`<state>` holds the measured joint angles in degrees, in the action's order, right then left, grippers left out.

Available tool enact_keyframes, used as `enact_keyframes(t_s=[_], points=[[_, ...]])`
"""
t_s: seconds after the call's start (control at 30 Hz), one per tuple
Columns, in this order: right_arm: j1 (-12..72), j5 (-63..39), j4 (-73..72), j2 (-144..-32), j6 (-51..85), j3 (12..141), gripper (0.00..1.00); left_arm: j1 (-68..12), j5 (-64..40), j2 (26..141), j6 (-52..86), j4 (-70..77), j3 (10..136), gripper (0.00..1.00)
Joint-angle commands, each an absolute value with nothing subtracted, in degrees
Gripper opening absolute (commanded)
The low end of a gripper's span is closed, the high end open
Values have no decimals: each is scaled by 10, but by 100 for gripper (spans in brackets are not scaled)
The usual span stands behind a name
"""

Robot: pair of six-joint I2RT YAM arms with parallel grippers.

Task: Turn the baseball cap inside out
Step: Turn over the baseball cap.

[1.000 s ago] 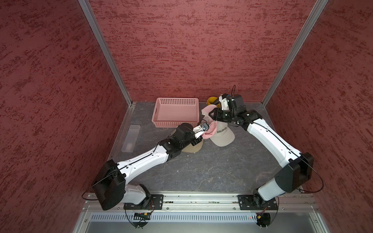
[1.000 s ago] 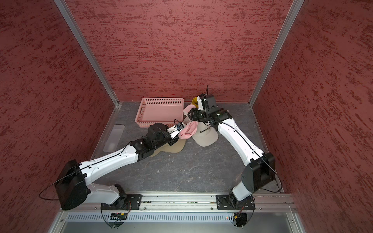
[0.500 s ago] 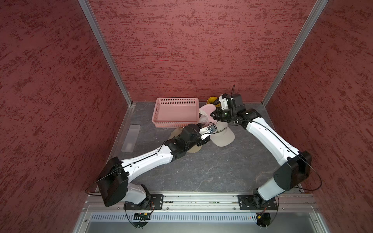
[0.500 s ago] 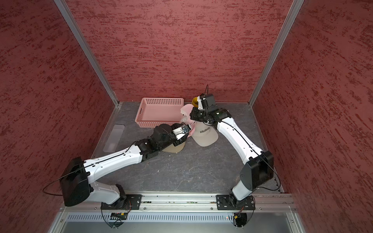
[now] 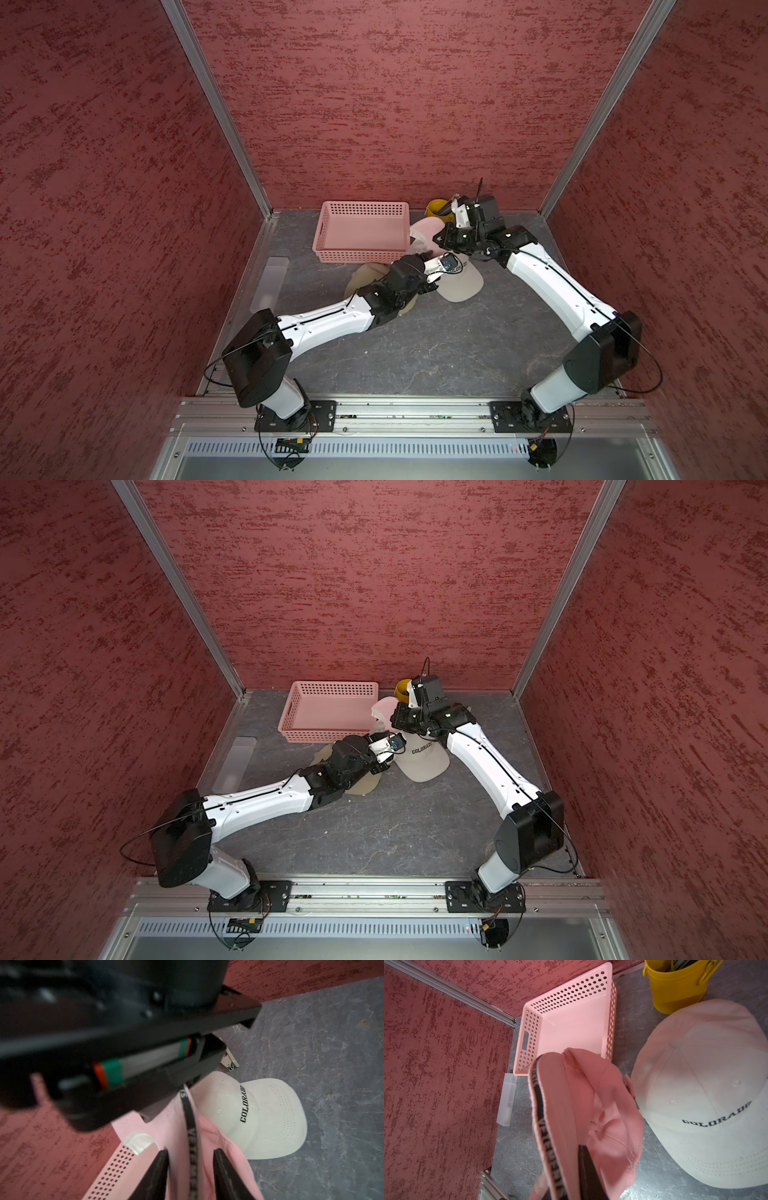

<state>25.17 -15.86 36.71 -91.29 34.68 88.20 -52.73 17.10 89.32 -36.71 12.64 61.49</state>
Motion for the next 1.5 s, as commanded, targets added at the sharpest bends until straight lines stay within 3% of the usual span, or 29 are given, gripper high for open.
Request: enact_keyframes(t_s=[0.0,0.1,0.23,0.33,0.57,0.67,1.1,1.23,1.37,1.47], points=[[259,-174,339,-903,354,875,7,-531,160,893,-368,165,630,22],[260,-180,335,-904,352,875,10,-530,148,890,-362,162,629,0],[253,-190,322,-899,336,872,41,-523,144,871,-334,183,609,0],[219,-209,320,-881,317,874,51,-490,129,831,-280,191,576,0],[151,-276,266,-837,282,810,55,-394,38,717,-147,210,501,0],[157,-353,175,-838,292,751,55,-361,-1,681,-99,225,482,0],[231,-386,96,-913,298,778,57,-329,-44,650,-63,209,478,0],[241,-383,113,-937,294,790,53,-329,-47,658,-59,220,478,0],[241,-385,102,-955,299,783,15,-311,-54,655,-8,268,463,0],[212,-402,59,-944,314,749,6,-265,-72,636,90,358,436,0]])
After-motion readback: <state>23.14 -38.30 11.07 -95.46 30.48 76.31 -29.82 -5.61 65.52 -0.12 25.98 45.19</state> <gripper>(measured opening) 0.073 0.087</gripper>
